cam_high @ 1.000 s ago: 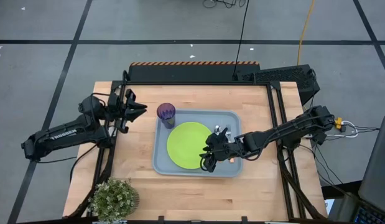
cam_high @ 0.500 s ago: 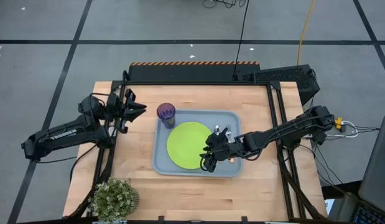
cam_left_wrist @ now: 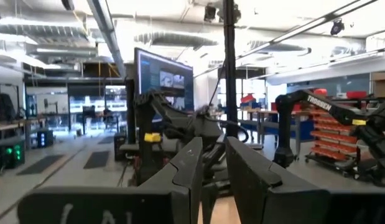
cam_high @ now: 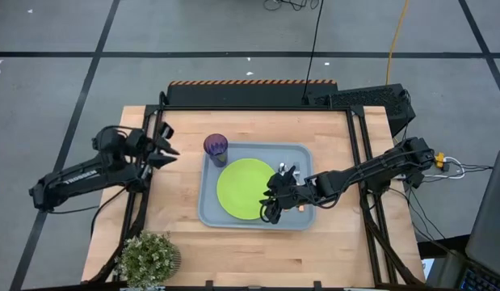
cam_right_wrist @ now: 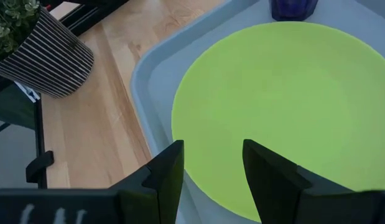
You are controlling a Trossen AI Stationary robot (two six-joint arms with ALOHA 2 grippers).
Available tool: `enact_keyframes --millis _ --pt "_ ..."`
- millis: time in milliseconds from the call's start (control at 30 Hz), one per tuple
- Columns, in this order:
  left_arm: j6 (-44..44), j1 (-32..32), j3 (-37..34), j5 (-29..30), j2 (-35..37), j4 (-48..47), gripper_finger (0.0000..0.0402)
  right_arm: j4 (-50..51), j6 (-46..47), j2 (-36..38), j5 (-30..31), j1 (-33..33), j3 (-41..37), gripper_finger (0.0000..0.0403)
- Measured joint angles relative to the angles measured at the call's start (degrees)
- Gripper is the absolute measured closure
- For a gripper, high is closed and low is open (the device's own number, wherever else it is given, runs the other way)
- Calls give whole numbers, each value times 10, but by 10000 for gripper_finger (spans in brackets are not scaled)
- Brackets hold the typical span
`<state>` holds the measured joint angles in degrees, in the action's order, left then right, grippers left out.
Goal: Pick and place plate/cup/fork/spoon on tray
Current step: Adjust the orange spoon and gray serving tray
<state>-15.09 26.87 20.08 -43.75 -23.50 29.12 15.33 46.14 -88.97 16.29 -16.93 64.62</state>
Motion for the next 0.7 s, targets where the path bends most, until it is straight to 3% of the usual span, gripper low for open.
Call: enact_keyframes --millis 233,700 --pt "9 0 0 7 21 -11 325 -5 14 0 0 0 0 248" --pt "31 0 0 86 28 -45 325 -3 12 0 1 0 0 248"
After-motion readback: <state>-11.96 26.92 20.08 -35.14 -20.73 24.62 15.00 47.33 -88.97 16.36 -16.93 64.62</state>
